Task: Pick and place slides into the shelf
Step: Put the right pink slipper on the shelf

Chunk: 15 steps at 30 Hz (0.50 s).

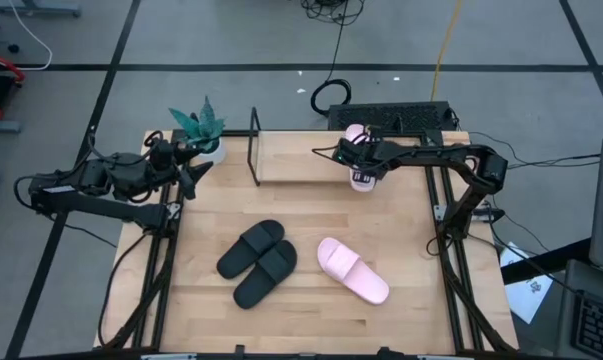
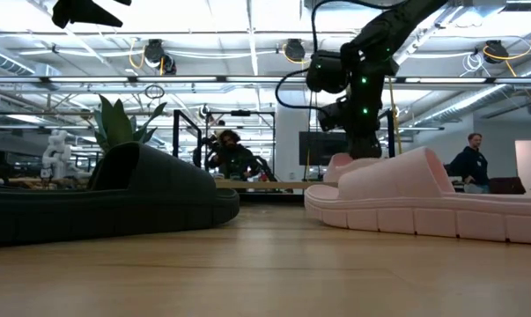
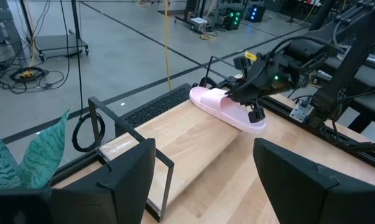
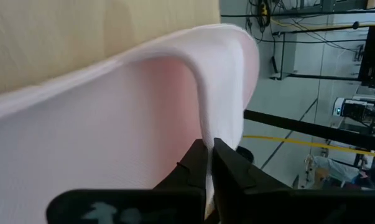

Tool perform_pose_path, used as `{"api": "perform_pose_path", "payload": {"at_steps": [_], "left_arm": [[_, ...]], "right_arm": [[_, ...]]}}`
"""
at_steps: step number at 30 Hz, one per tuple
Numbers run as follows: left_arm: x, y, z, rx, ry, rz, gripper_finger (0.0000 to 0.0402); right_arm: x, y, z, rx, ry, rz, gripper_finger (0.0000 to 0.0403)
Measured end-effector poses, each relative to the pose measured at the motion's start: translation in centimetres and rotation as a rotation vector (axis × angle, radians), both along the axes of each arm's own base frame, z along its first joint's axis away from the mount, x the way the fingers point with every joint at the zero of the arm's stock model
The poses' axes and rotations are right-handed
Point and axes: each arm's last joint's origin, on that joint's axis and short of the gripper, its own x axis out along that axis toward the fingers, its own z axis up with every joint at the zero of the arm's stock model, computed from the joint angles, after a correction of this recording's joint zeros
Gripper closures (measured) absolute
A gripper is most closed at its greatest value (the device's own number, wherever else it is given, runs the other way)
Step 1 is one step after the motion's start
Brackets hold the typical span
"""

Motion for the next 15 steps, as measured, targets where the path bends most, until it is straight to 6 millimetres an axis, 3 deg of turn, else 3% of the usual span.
{"api": "perform_pose_path", "payload": {"at_steps": [8,15], "left_arm": [[0.0,0.0,0.0,0.0,-0.001,0.0,0.0128],[0.0,0.0,0.0,-0.001,-0.002,0.001,0.0128]], "right_arm": [[-0.4,0.2,-0.7,0.004,-0.005,-0.024,0.0373],[-0.6,0.5,0.6,-0.012,-0.034,0.013,0.0334]]}}
